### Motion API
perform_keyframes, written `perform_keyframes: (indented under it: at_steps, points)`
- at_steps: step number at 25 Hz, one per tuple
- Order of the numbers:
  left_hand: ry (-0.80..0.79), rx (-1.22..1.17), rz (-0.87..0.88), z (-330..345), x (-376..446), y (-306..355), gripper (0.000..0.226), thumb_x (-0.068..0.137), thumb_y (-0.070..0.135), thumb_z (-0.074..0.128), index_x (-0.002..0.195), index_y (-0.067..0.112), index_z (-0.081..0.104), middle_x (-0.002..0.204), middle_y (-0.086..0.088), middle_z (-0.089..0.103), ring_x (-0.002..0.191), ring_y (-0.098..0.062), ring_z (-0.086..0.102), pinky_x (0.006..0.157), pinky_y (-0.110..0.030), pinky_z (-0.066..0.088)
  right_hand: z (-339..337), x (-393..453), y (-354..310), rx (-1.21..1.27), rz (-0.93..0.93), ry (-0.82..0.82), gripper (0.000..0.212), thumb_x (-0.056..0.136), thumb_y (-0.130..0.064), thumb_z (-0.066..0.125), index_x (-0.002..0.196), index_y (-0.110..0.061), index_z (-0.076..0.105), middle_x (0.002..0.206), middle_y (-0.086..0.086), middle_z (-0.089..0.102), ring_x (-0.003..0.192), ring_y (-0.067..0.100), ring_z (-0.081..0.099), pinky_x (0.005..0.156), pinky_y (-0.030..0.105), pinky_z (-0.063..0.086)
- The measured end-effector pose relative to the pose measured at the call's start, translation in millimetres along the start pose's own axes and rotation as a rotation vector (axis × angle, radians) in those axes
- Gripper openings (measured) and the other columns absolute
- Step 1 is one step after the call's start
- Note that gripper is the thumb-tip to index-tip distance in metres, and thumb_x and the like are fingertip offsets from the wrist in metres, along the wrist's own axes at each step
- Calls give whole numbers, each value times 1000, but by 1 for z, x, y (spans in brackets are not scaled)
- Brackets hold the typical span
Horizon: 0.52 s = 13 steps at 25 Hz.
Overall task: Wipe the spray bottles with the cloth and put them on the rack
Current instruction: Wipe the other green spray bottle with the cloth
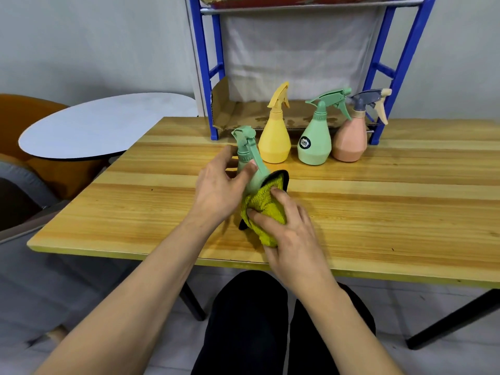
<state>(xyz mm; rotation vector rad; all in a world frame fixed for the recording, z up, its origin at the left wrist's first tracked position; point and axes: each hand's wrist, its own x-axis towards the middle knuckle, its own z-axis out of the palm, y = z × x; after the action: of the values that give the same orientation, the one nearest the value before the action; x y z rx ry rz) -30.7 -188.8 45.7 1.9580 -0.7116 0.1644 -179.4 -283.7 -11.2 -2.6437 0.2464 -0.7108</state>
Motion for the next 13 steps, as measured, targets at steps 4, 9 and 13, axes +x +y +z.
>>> perform_keyframes:
  at_steps: [4,9,13]
  points:
    - [-2,69,-18,-7,2,2,32,97,44,64,125,30,61,113,9,73,84,-7,71,73,-31,57,2,12,-14,-113,116,-7,60,75,-10,78,128,-35,65,148,6,37,128,32,42,102,52,46]
    - [67,128,-60,-23,7,0,38,91,58,66,121,34,63,111,11,74,86,-10,71,80,-38,57,-3,25,-19,-192,193,-43,47,84,-22,67,129,-37,65,142,3,40,127,29,42,101,45,41]
    - [202,239,-43,-30,10,-8,42,82,69,68,102,32,64,100,13,72,88,-16,69,74,-37,51,-16,28,-16,-106,226,-154,63,89,-50,59,147,-46,36,152,1,31,140,27,33,111,48,34]
